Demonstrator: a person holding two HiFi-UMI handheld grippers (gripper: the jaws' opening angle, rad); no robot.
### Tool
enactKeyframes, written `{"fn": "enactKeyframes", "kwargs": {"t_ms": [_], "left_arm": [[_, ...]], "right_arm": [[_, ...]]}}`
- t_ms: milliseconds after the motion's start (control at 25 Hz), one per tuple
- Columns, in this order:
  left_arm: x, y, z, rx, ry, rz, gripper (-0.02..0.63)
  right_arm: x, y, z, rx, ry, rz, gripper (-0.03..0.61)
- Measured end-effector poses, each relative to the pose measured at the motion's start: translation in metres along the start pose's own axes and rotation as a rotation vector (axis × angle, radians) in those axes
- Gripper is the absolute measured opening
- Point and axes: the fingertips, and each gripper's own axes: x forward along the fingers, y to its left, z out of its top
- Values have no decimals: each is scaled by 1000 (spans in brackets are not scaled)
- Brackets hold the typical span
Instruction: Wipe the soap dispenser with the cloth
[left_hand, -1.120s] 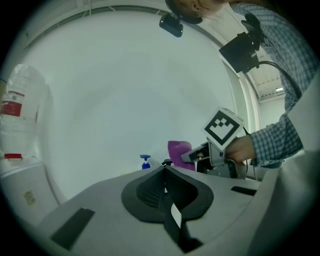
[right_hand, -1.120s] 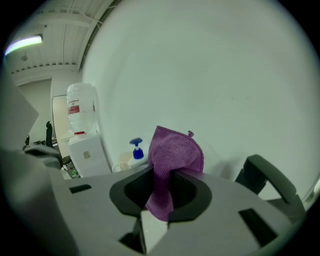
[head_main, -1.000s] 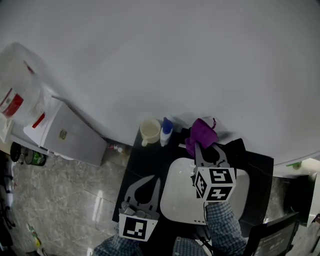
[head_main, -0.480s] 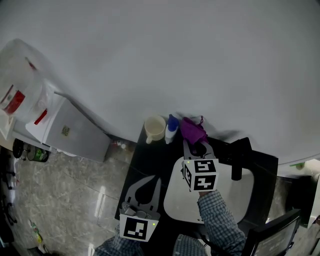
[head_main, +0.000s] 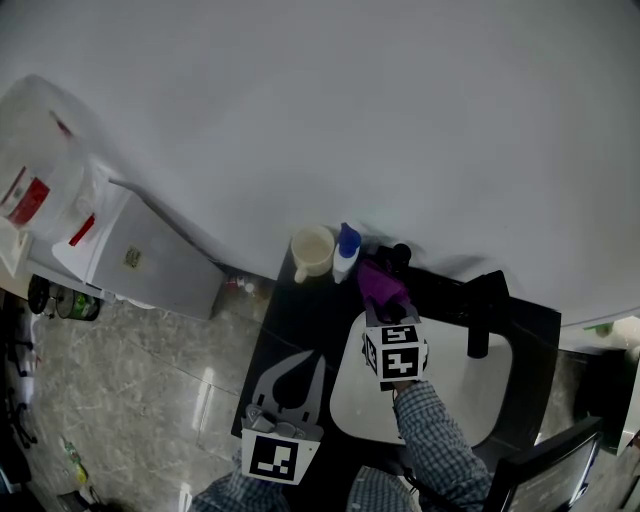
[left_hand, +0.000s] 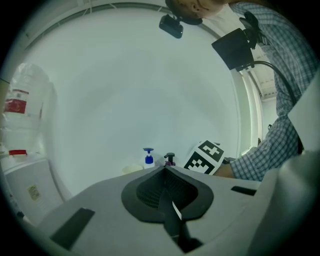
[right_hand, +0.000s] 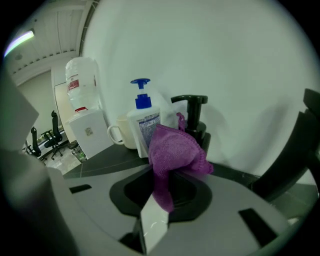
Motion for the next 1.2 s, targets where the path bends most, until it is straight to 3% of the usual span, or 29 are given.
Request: {"fn": "enactKeyframes", "kwargs": {"t_ms": [160, 280, 520, 760, 1200], "left_arm": [[2, -2, 1, 2, -3, -5, 2], [5, -7, 4, 2, -3, -21, 2], [11, -9, 18, 19, -40, -29, 2], [14, -12, 21, 17, -42, -38, 2], [16, -14, 13, 6, -24, -25, 2]], "right_arm": [[-10, 1, -2, -13, -1, 8, 78], [-35, 0, 8, -96, -25, 4, 78], [-78, 5, 64, -230, -159, 5, 78], [-72, -24, 99, -141, -218, -19, 78], [-38, -65, 52, 6, -122, -72, 78]]}}
